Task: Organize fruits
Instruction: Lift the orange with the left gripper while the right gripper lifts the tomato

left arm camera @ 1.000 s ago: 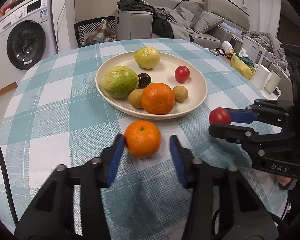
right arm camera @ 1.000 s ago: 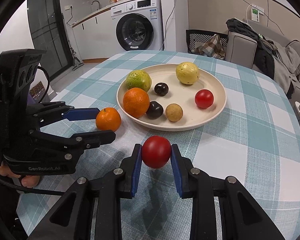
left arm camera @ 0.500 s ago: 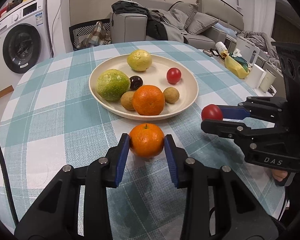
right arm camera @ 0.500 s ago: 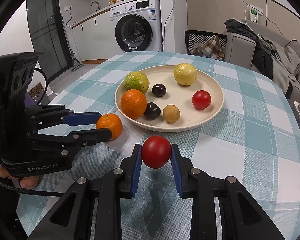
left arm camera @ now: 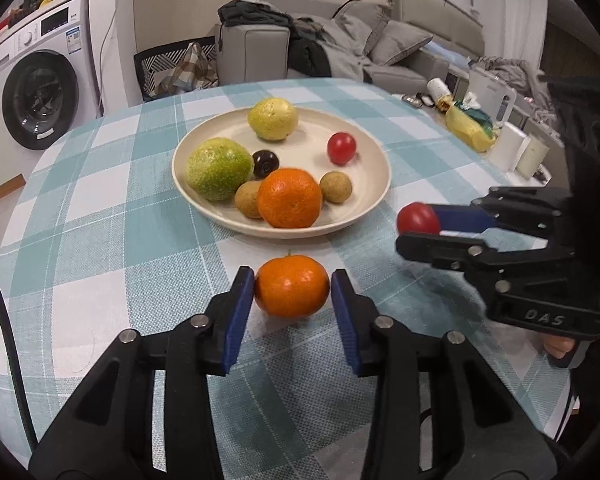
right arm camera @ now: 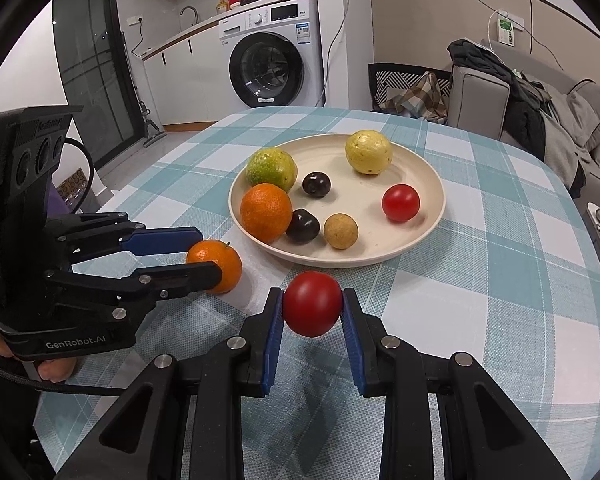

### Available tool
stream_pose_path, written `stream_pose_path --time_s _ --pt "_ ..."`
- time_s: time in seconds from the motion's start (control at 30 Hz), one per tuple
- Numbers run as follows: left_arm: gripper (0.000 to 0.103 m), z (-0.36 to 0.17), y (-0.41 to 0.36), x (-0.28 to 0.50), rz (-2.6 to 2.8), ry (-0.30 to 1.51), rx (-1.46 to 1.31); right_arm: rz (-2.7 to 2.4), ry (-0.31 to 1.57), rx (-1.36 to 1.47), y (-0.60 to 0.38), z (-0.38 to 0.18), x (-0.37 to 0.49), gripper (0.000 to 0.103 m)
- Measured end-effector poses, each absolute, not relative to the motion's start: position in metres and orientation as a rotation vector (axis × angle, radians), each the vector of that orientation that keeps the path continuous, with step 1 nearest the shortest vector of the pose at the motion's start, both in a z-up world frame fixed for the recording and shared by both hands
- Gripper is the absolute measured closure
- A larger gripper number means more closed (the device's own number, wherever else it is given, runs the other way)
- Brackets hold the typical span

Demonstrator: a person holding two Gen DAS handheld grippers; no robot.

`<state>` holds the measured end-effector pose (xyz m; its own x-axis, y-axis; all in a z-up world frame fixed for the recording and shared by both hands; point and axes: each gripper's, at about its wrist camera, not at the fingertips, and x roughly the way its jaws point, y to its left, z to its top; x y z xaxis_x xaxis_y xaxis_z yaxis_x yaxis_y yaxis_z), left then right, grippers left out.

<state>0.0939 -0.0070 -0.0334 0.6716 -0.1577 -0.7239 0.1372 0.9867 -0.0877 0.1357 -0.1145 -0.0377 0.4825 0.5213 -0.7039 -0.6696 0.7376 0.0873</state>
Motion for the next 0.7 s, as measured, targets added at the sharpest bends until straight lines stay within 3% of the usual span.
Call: stream_pose_path --time_s 0.23,0.7 --pt "0.066 -0.042 0.000 0.099 -0.162 0.846 -0.063 0.734 0.774 -0.208 -0.116 -0.036 0.135 0.073" --pt "0.066 -0.017 -0.003 0.091 -0.149 0.730 -0.058 0.718 0.745 -0.168 -0.124 -0.032 0.140 0.073"
